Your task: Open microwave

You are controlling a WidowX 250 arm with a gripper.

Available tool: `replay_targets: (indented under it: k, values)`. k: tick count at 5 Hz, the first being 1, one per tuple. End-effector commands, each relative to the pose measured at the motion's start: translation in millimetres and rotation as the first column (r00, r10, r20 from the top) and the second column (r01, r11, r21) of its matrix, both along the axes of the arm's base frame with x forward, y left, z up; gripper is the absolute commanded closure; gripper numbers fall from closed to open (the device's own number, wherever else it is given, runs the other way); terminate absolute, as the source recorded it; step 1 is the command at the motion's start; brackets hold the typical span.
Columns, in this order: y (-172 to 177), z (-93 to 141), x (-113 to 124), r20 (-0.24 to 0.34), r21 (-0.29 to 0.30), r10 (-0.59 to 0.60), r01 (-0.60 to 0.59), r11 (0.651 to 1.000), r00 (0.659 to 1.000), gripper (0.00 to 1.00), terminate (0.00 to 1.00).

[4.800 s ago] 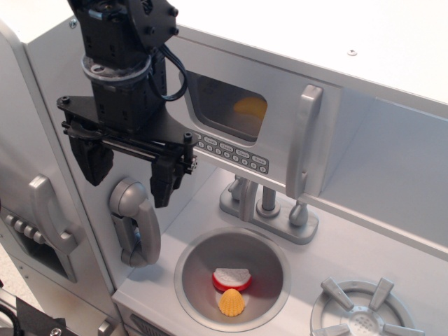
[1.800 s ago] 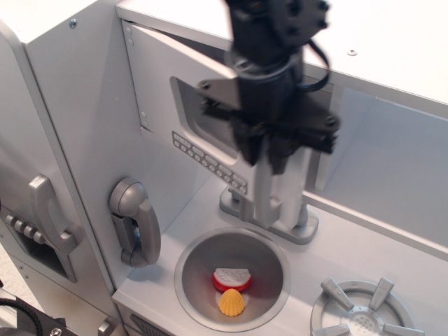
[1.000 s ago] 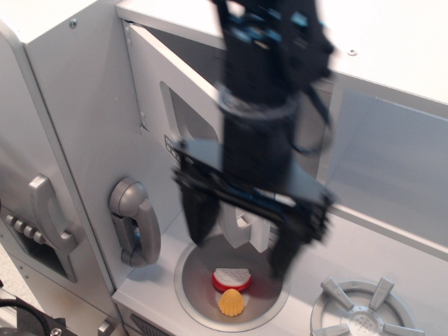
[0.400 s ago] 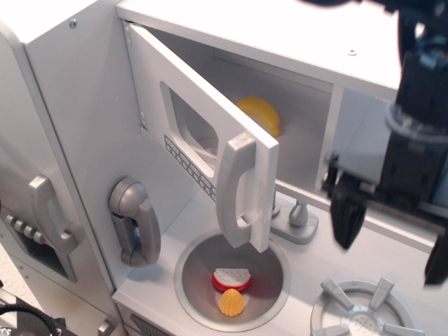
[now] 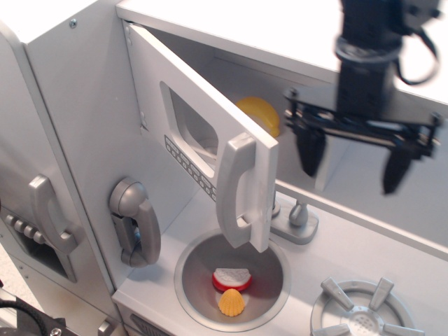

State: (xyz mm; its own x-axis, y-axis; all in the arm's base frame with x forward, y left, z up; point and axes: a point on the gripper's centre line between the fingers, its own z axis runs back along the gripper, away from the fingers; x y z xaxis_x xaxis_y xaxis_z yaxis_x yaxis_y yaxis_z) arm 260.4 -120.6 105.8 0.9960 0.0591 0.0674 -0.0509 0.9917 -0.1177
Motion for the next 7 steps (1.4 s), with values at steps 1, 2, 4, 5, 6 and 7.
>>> replay_targets:
  k: [1, 2, 4, 5, 6, 7]
  values:
    - [54.7, 14.2, -8.4, 0.012, 0.026, 0.024, -0.024, 0.999, 1.000, 0.00, 0.00]
    - [69.9, 10.9, -29.5, 0.002, 0.074, -0.005, 0.005, 0.997, 1.000, 0.00, 0.00]
    - [123.2, 18.1, -74.4, 0.003, 0.138, -0.015, 0.015, 0.990, 1.000, 0.00, 0.00]
    - [144.8, 15.6, -87.0, 0.028, 0.165, -0.070, 0.065, 0.984, 0.997, 0.00, 0.00]
    - [128.9, 20.4, -84.0, -0.011, 0.086, -0.072, 0.072, 0.994, 0.997, 0.00, 0.00]
    - [101.8, 48.9, -79.1, 0.001, 0.038, -0.075, 0.075, 0.996, 0.997, 0.00, 0.00]
